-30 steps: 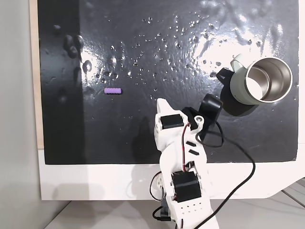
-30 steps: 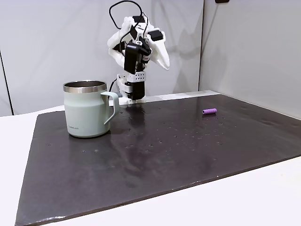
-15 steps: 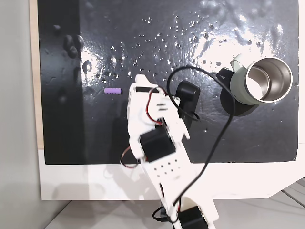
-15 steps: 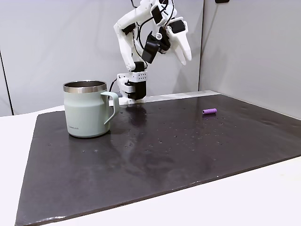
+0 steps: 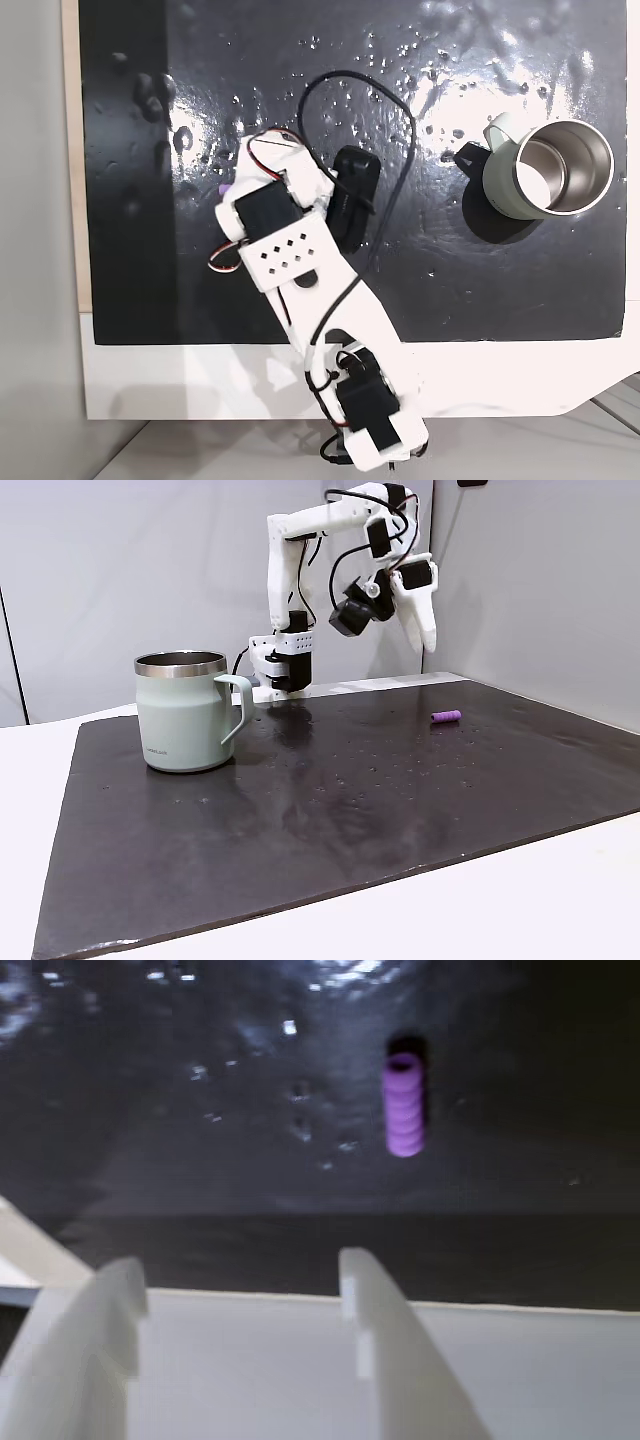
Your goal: Grasp a pengrip and put it in the cup.
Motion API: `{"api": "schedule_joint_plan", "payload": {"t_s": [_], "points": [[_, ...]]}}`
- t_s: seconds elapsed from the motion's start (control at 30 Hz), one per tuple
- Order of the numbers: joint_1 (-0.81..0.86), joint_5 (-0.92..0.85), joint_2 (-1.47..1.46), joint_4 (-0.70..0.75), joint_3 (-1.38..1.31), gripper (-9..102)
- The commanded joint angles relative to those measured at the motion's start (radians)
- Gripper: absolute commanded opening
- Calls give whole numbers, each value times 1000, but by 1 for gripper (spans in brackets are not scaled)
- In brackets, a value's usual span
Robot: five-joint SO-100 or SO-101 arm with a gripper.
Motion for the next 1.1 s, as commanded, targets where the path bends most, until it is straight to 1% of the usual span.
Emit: {"api": "schedule_joint_plan", "payload": {"t_s": [0.0,0.23,0.57,0.87,1.07], "points": [[-44,26,-52,-26,-69,20],[-91,41,-183,-37,-120,20],[-89,40,-374,-37,-265,20],[-135,28,-474,-37,-308,19],[-133,17,-523,-34,-325,18]]}}
